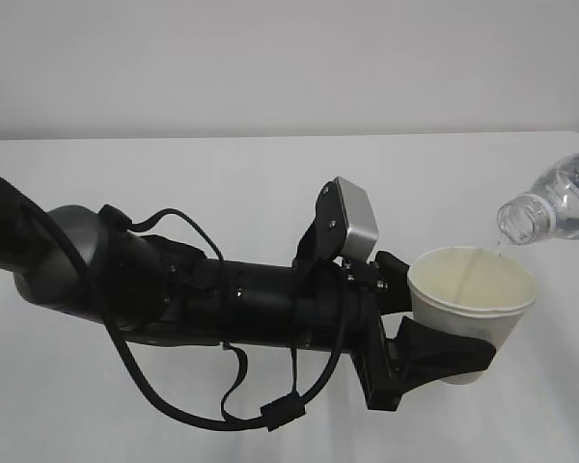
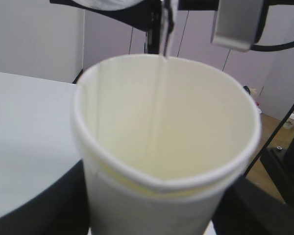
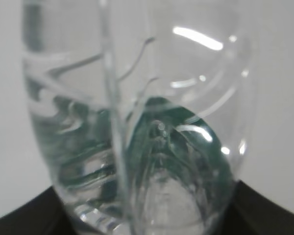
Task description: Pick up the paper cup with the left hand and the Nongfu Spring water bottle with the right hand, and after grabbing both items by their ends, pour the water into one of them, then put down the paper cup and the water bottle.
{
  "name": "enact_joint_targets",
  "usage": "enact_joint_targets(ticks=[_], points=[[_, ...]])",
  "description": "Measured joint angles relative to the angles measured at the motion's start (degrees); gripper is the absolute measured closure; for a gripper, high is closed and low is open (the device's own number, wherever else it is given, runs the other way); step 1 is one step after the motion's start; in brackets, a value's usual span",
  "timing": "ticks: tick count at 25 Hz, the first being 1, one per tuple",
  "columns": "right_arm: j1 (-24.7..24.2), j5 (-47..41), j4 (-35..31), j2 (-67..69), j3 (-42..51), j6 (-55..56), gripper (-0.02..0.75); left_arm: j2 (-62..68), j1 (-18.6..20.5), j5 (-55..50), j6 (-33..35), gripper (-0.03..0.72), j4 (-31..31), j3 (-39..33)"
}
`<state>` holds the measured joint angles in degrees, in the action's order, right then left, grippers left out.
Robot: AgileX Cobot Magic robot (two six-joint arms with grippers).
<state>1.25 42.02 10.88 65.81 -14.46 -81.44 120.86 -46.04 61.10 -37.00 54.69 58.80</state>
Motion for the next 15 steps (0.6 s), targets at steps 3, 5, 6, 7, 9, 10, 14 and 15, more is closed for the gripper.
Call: enact_joint_targets(ticks=[3, 5, 6, 7, 9, 10, 14, 15], points=[[0.0, 0.1, 0.0, 0.0, 0.0, 0.0, 0.291, 0.0, 0.0, 0.0, 0.0, 0.207, 0.0, 0.0], [0.0, 0.2, 0.0, 0.0, 0.0, -0.1, 0.292, 0.0, 0.0, 0.0, 0.0, 0.207, 0.0, 0.0], [0.0, 0.2, 0.0, 0.0, 0.0, -0.1, 0.291, 0.0, 0.0, 0.0, 0.0, 0.207, 0.0, 0.0], [0.0, 0.2, 0.0, 0.0, 0.0, -0.1, 0.291, 0.0, 0.0, 0.0, 0.0, 0.207, 0.0, 0.0], [0.0, 0.2, 0.0, 0.0, 0.0, -0.2, 0.291, 0.0, 0.0, 0.0, 0.0, 0.207, 0.1, 0.0], [0.0, 0.2, 0.0, 0.0, 0.0, -0.3, 0.291, 0.0, 0.0, 0.0, 0.0, 0.207, 0.1, 0.0], [0.0, 0.2, 0.0, 0.0, 0.0, -0.9, 0.291, 0.0, 0.0, 0.0, 0.0, 0.207, 0.1, 0.0], [0.0, 0.2, 0.0, 0.0, 0.0, -1.0, 0.291, 0.0, 0.0, 0.0, 0.0, 0.207, 0.1, 0.0]])
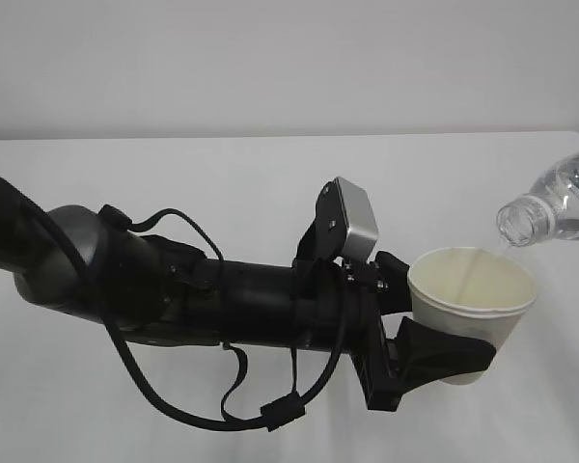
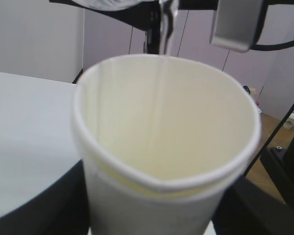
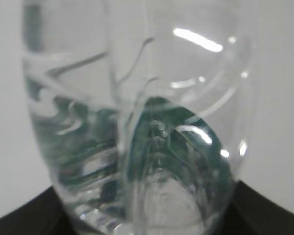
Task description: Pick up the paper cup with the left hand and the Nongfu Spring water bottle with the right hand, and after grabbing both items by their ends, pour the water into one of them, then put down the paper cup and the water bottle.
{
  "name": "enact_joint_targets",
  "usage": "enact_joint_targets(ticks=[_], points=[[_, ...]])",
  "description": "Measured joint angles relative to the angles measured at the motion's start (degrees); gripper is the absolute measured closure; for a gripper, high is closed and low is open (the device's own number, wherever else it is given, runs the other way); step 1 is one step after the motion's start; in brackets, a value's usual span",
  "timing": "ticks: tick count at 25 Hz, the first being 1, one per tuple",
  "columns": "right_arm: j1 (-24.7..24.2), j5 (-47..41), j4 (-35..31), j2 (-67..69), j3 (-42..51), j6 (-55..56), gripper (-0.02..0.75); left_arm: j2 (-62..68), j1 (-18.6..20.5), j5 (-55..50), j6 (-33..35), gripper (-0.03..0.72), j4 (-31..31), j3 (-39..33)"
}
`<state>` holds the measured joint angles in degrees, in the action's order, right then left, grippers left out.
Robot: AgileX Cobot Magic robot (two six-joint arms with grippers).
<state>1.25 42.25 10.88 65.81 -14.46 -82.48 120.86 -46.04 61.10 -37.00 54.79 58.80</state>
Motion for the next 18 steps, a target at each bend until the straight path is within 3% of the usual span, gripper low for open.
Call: enact_joint_targets(ticks=[18], points=[[0.0, 0.0, 0.0, 0.0, 0.0, -0.2, 0.291, 0.0, 0.0, 0.0, 0.0, 0.207, 0.0, 0.0]])
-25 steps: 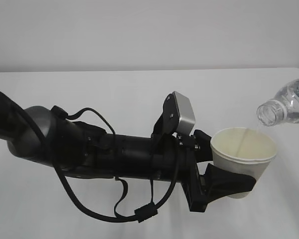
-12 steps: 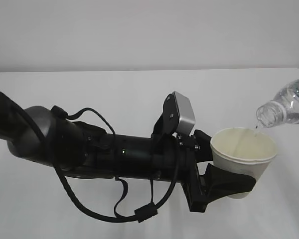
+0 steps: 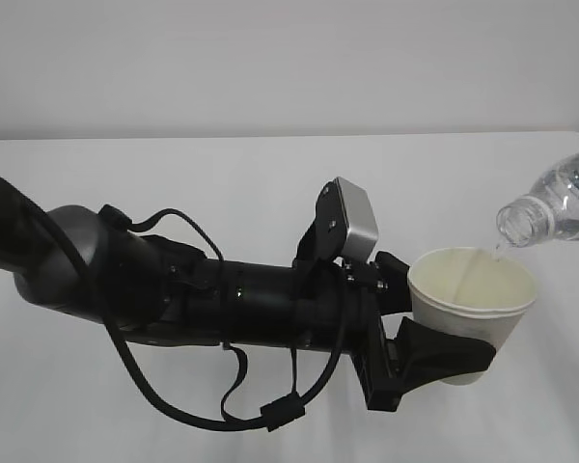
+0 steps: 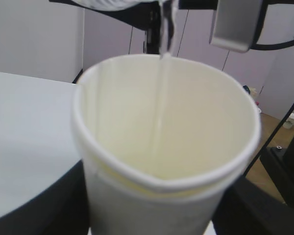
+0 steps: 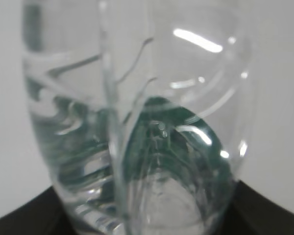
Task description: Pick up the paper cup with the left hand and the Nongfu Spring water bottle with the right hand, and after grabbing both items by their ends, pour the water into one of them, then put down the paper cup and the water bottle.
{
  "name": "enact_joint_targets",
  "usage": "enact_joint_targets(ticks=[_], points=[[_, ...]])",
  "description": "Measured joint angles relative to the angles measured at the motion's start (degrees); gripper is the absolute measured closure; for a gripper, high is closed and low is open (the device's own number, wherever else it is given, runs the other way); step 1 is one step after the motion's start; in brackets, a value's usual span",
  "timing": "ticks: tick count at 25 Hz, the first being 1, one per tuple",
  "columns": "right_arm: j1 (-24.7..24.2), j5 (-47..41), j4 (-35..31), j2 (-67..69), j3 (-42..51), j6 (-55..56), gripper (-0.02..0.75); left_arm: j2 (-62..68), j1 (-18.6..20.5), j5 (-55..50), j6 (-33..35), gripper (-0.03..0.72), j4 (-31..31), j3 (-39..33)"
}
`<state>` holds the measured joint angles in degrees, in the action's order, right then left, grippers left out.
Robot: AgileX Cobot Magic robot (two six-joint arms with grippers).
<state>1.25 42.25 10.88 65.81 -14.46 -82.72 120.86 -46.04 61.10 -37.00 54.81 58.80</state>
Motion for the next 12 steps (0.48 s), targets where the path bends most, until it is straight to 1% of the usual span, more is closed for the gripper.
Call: enact_joint_targets(ticks=[12], points=[[0.0, 0.0, 0.0, 0.0, 0.0, -2.1, 0.292, 0.0, 0.0, 0.0, 0.0, 0.207, 0.0, 0.0]])
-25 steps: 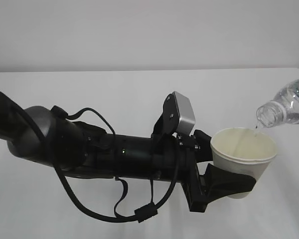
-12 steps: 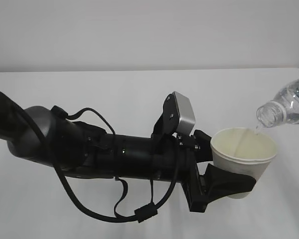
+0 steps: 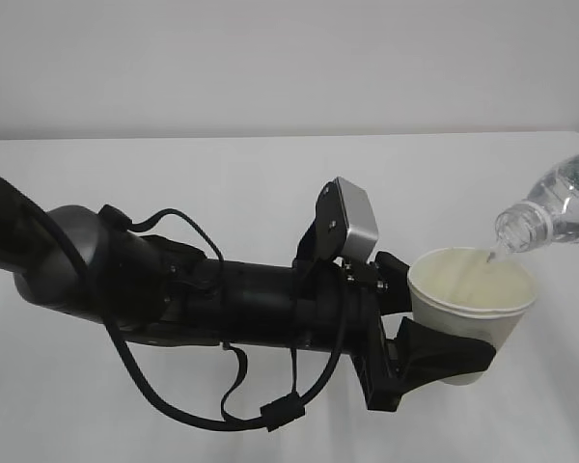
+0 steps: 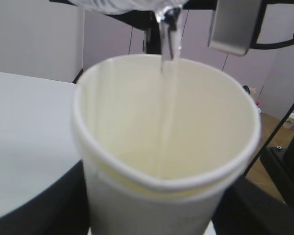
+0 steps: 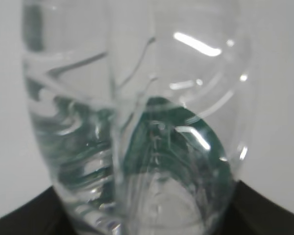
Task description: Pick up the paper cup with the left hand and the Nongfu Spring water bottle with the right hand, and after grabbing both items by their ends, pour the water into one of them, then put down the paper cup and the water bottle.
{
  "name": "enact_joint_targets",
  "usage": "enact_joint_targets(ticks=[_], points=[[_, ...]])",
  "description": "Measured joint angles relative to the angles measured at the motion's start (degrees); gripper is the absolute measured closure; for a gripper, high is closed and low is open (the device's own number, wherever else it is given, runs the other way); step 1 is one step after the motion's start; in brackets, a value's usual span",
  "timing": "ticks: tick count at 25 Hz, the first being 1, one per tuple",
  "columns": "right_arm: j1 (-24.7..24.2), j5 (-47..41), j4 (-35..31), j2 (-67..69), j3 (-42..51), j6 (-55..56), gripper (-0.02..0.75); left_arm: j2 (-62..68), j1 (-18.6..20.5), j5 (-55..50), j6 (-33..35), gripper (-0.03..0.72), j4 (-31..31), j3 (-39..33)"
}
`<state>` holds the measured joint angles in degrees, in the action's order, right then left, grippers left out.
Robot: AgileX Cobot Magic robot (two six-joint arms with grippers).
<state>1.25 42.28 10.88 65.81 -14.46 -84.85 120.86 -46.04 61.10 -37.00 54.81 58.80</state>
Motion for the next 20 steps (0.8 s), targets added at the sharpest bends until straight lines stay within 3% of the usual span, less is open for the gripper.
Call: enact_joint_targets(ticks=[20], points=[[0.0, 0.4, 0.0, 0.0, 0.0, 0.4, 0.291, 0.0, 0.0, 0.0, 0.0, 0.207, 0.0, 0.0]])
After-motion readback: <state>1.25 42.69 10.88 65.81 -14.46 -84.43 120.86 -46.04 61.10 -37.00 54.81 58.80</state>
